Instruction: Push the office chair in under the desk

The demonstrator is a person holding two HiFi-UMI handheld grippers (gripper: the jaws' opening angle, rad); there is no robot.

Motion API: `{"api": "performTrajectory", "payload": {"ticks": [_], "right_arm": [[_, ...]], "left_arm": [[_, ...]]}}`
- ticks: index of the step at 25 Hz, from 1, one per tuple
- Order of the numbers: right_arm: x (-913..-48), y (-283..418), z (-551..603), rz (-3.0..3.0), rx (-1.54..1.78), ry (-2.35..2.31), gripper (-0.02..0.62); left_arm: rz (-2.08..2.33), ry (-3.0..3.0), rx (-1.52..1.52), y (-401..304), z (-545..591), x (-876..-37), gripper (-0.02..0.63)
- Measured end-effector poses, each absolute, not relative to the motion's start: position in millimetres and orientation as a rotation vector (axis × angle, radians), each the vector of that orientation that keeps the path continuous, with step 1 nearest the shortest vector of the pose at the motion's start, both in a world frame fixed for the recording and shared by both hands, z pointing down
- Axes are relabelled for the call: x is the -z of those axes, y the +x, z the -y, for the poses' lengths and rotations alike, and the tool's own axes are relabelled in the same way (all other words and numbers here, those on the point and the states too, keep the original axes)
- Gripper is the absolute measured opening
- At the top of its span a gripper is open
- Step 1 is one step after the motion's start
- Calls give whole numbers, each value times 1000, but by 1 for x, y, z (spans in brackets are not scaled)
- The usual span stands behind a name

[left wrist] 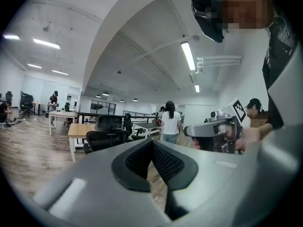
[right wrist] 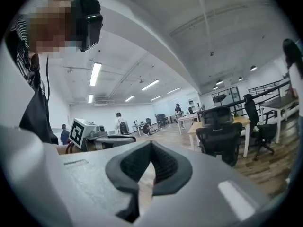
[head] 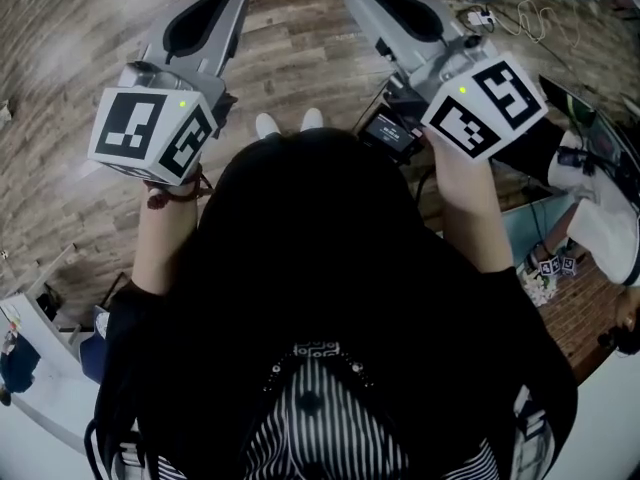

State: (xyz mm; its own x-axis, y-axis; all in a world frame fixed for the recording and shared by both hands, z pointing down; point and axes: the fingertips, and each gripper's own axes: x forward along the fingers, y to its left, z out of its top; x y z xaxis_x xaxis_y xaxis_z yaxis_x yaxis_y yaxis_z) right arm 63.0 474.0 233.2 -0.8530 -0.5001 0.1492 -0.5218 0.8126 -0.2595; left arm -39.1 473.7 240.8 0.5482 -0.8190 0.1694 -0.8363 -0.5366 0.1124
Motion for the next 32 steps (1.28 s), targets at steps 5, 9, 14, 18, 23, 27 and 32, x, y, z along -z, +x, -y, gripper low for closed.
{"api": "performTrajectory", "payload": {"ticks": [5, 9, 14, 18, 23, 27, 32], "right_arm": [[-234, 67, -448, 2912, -469, 856, 0], [-230, 86, -486, 2930, -424, 873, 0], [-229, 113, -509, 2944, -411, 883, 0], [-235, 136, -502, 2966, -503, 904, 0], [-234, 139, -475, 2941, -564, 941, 0], [-250, 142, -459, 2921, -589, 972, 0], [-245, 138, -453, 2919, -564, 1008, 0]], "left_arm": [[1415, 2576, -138, -43, -451, -244, 2], [1417, 2609, -125, -22, -485, -239, 2], [1411, 2657, -109, 8, -506, -234, 0], [1418, 2648, -130, 18, -501, -238, 2], [1402, 2607, -124, -1, -473, -241, 2], [1377, 2600, -139, -3, -455, -253, 2], [1328, 2638, -113, 0, -441, -252, 2]]}}
